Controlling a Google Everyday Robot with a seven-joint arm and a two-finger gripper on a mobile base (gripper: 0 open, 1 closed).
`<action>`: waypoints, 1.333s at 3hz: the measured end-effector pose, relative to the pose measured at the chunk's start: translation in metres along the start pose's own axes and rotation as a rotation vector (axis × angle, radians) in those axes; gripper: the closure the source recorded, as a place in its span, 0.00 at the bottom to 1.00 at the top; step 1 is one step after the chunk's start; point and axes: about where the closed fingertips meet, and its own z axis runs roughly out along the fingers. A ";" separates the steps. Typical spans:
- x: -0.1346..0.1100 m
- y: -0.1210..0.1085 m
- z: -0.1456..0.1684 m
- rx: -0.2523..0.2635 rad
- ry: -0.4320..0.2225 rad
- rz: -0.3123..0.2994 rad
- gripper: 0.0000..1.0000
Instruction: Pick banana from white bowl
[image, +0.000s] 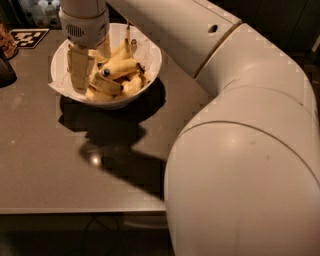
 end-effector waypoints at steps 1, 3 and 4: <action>-0.001 0.001 0.009 -0.019 0.013 0.006 0.26; 0.001 0.002 0.020 -0.042 0.039 0.019 0.37; 0.003 0.000 0.024 -0.046 0.052 0.028 0.36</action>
Offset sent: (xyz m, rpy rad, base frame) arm -0.0328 -0.0391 -0.0226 -0.1753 0.1875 -0.0275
